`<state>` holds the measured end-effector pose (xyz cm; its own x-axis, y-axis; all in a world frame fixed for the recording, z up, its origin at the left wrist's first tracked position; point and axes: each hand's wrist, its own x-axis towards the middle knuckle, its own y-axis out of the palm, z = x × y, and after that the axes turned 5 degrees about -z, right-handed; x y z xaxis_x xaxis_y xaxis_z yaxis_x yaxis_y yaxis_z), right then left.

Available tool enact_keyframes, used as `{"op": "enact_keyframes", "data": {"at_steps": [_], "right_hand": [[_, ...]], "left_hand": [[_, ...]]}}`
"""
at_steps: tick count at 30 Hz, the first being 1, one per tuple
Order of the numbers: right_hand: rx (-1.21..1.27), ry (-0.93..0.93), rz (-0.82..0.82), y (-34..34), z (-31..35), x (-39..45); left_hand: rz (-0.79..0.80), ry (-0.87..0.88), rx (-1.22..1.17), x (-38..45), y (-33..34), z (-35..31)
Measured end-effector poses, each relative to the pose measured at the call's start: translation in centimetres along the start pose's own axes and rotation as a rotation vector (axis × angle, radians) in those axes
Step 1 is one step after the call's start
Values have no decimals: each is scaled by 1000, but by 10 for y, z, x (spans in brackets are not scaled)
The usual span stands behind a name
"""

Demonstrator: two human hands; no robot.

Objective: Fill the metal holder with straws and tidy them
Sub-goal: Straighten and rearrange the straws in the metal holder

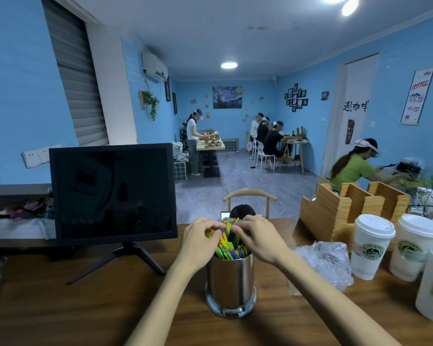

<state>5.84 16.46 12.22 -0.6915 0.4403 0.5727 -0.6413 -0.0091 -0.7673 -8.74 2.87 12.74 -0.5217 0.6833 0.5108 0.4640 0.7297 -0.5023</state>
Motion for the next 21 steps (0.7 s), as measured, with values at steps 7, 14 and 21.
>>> {"op": "enact_keyframes", "data": {"at_steps": [7, 14, 21], "right_hand": [[147, 9, -74, -4, 3, -1], [178, -30, -87, -5, 11, -6], [185, -26, -21, -7, 13, -8]], "left_hand": [[114, 29, 142, -1, -13, -8], [189, 44, 225, 0, -18, -12], [171, 28, 108, -1, -19, -12]]}}
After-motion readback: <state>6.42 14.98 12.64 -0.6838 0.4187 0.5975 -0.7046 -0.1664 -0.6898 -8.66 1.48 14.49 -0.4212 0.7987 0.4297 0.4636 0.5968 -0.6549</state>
